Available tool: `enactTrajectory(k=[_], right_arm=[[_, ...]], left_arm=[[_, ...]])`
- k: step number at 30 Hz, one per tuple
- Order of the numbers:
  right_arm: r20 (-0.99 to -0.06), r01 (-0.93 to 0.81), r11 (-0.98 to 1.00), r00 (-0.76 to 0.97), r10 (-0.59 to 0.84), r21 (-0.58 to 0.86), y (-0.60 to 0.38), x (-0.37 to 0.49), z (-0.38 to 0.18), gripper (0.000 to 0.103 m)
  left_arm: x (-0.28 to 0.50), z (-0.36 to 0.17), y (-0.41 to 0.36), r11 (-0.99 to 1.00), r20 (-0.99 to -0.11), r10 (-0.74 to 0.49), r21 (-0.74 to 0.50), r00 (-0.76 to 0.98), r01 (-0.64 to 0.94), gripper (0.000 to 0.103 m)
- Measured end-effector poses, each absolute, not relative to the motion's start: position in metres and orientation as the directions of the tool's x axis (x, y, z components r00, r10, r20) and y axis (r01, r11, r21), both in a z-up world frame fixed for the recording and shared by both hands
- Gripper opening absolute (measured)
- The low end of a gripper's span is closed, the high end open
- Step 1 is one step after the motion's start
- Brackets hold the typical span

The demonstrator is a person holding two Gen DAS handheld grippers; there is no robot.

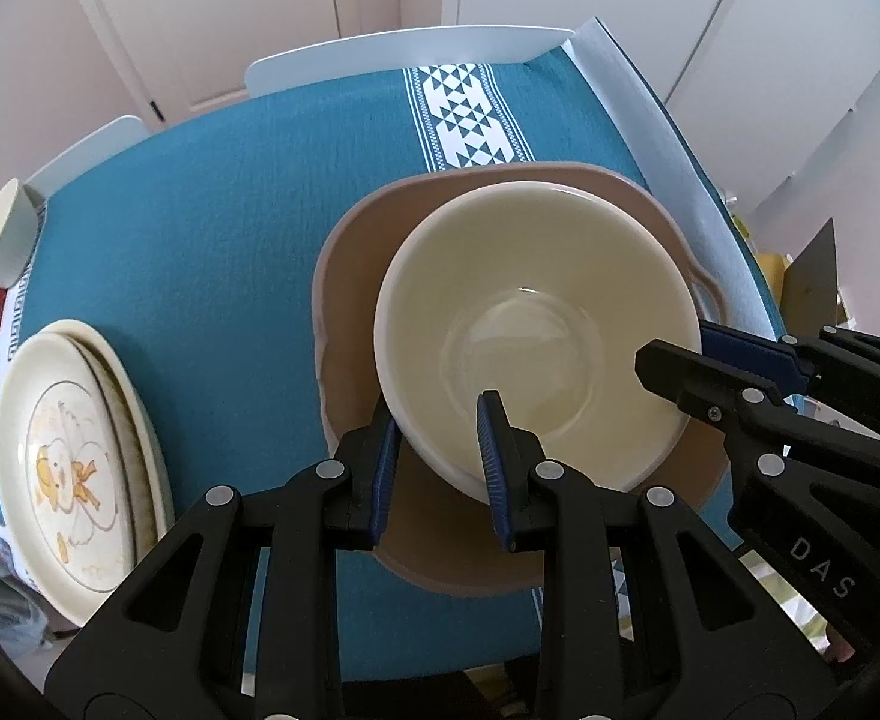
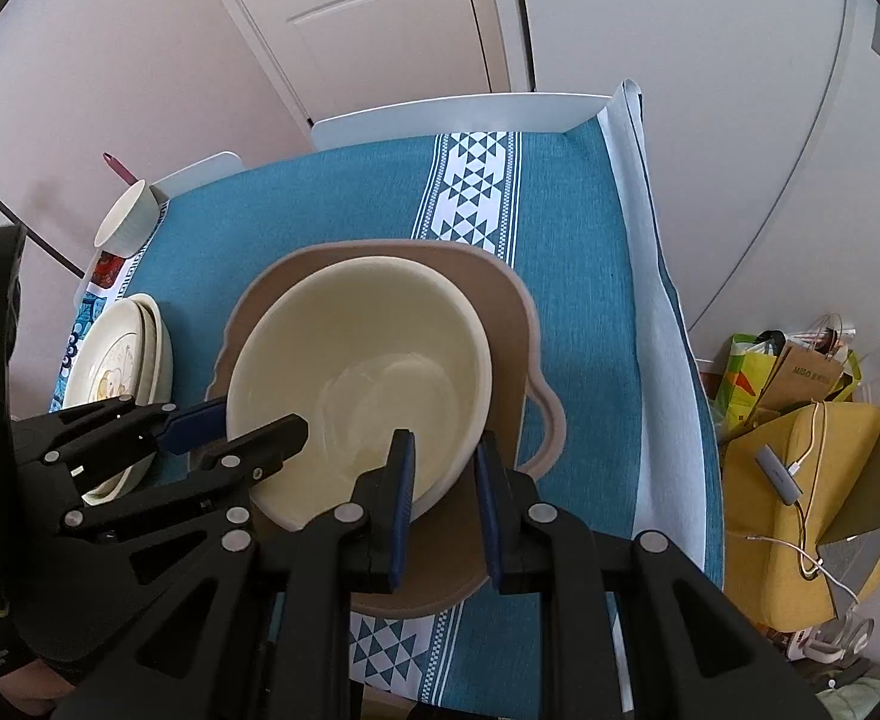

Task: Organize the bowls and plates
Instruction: 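Lower the cream bowl into the basin and open both grippers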

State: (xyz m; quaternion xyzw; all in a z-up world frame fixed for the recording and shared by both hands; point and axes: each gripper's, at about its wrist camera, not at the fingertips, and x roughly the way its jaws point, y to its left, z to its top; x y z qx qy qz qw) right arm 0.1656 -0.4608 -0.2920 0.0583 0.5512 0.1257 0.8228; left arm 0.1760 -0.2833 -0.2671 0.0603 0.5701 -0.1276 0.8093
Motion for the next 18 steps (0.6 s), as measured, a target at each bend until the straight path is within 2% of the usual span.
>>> enactTrajectory(k=[18], right_arm=[[-0.892,-0.133,0.963,0.366,0.267,0.234,-0.466,0.163,-0.287,0.018]], left_arm=[[0.173,-0.254,-0.282,0.959,-0.933,-0.136,-0.040,0.332,0.279,0.023]])
